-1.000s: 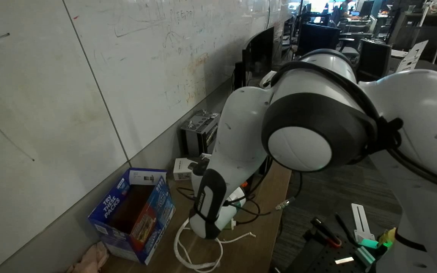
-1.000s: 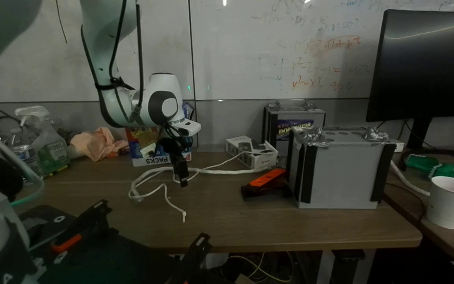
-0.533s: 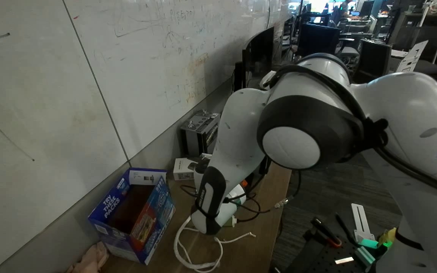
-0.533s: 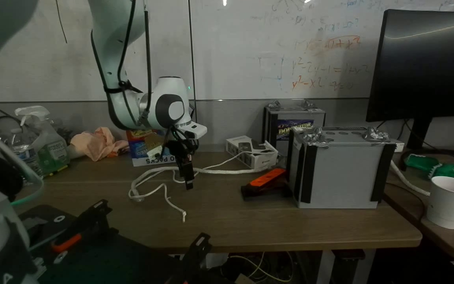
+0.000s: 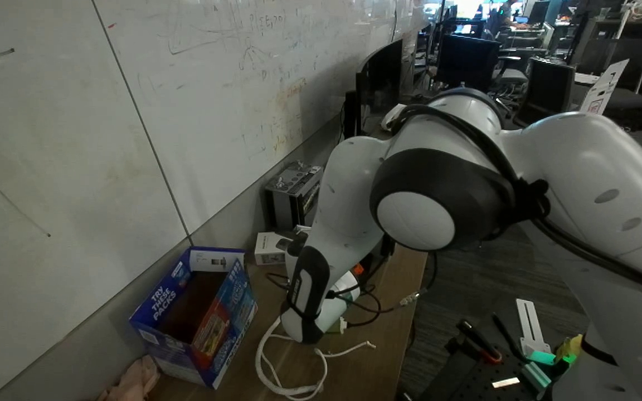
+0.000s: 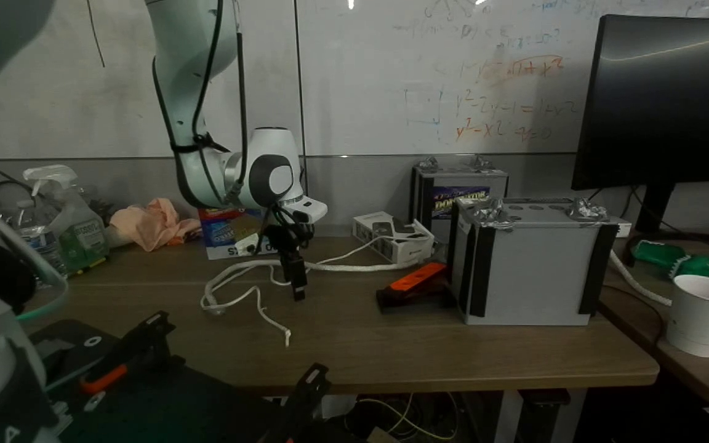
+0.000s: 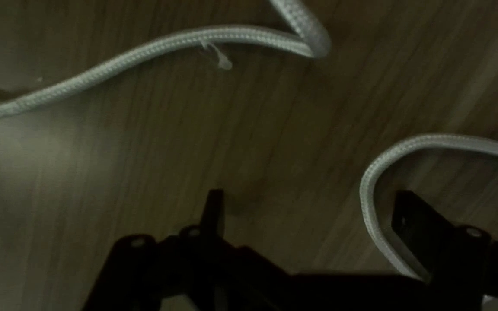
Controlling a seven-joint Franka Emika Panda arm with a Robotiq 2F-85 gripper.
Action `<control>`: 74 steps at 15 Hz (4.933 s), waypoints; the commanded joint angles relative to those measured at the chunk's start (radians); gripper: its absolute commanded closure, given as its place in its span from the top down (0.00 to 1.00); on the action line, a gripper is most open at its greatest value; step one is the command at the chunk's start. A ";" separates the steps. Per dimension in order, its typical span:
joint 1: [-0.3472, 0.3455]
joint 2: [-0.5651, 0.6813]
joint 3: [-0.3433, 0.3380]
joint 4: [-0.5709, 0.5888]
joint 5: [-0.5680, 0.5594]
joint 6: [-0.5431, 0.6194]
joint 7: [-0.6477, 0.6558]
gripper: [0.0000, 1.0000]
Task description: Put the two ropes in the box one at a time
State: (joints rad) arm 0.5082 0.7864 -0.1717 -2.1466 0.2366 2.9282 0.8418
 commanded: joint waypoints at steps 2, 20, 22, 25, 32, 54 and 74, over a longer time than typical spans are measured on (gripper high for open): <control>0.010 0.004 0.001 0.022 -0.036 -0.008 0.016 1.00; -0.032 -0.021 0.035 0.028 -0.060 -0.027 -0.032 0.10; -0.094 -0.037 0.088 0.030 -0.049 -0.050 -0.083 0.06; -0.215 -0.110 0.198 0.003 -0.043 -0.106 -0.234 0.08; -0.348 -0.440 0.342 -0.071 0.053 -0.409 -0.468 0.09; -0.354 -1.305 0.546 -0.022 0.149 -0.293 0.289 0.07; -0.670 -1.265 0.884 0.118 -0.392 -0.227 0.817 0.07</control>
State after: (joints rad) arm -0.1073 -0.4984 0.6635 -2.0841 -0.0873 2.6964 1.5922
